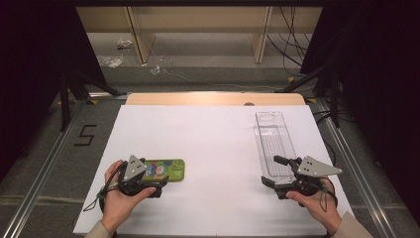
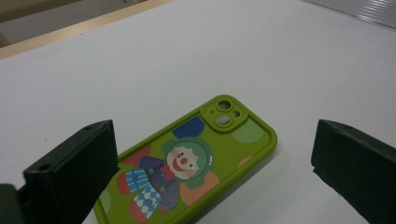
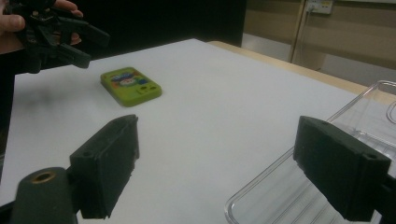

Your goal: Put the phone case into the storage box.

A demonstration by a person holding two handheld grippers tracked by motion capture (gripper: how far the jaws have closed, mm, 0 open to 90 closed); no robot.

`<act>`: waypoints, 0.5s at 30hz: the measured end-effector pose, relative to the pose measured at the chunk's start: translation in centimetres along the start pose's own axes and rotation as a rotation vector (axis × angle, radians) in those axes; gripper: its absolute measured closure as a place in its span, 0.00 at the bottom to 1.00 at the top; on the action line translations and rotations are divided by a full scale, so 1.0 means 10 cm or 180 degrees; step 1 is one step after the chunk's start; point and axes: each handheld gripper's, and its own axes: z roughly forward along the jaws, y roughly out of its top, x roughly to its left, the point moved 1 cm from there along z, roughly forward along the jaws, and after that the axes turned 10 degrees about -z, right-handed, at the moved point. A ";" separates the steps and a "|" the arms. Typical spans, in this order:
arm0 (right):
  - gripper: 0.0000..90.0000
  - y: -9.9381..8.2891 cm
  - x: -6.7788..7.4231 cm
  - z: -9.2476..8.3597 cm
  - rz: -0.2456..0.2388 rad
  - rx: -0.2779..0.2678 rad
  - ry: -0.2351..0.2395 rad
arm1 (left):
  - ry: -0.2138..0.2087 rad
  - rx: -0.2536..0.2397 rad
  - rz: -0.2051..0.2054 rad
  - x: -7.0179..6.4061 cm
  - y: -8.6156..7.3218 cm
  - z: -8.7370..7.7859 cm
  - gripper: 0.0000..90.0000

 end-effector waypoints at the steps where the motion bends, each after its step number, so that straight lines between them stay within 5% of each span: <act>1: 0.17 0.00 0.00 0.00 0.0001 -0.0003 0.0001 | 0.0006 0.0004 -0.0005 0.00 0.00 0.00 0.01; 9: 0.17 0.01 0.01 0.02 0.0007 -0.0007 0.0010 | 0.0094 -0.0003 -0.0043 0.04 0.01 -0.01 0.12; 12: 0.17 0.01 0.02 0.02 0.0010 -0.0010 0.0009 | 0.0190 0.0016 -0.0073 0.07 0.03 -0.01 0.31; 14: 0.17 0.01 0.01 0.02 0.0010 -0.0007 0.0006 | 0.0378 0.0030 -0.0128 0.13 0.08 -0.02 0.39; 15: 0.17 0.01 0.01 0.02 0.0020 -0.0011 0.0001 | 0.0445 0.0034 -0.0129 0.16 0.10 -0.01 0.61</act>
